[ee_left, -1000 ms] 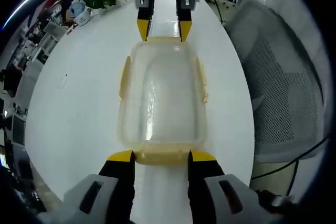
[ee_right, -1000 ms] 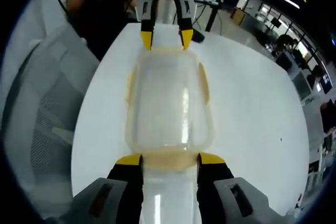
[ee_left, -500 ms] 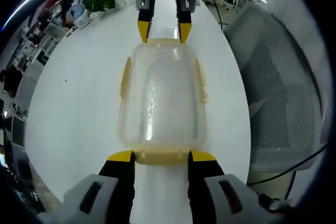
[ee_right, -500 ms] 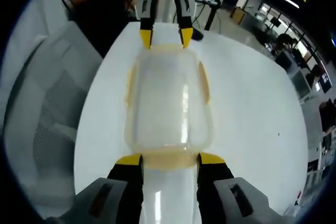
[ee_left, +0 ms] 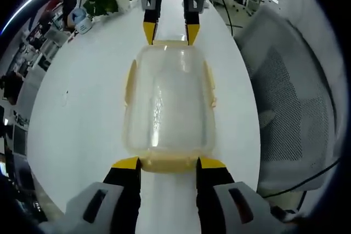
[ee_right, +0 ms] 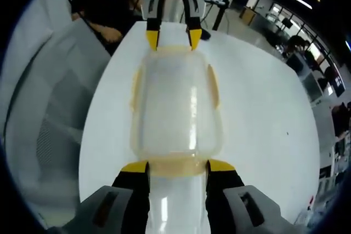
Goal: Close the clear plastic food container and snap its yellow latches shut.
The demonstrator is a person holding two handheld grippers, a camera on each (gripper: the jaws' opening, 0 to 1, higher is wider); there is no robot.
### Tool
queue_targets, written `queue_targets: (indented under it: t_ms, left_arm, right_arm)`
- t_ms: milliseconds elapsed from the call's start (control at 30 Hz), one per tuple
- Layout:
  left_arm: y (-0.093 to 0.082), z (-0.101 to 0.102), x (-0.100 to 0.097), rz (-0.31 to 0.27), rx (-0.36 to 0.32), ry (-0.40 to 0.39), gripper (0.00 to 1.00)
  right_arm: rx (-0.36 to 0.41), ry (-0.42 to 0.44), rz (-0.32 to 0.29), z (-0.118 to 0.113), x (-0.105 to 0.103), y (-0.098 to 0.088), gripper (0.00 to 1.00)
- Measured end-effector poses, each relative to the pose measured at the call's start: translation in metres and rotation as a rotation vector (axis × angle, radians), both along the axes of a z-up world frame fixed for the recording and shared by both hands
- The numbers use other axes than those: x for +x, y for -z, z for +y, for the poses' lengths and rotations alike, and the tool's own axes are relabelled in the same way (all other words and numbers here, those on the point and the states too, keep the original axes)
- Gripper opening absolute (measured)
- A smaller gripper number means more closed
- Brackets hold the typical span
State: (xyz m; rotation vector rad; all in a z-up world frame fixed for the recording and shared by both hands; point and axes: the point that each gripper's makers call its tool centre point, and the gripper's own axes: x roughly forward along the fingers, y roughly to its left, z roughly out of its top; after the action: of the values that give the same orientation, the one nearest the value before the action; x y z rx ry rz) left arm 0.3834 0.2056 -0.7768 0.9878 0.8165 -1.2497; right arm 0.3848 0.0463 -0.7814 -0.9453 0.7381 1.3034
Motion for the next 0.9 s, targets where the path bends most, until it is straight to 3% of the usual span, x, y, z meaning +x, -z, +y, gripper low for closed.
queue_targets:
  t_ms: [900]
  left_arm:
    - [-0.002, -0.043, 0.001, 0.001, -0.017, 0.004, 0.39]
  right_arm:
    - [-0.026, 0.003, -0.01, -0.042, 0.002, -0.002, 0.38]
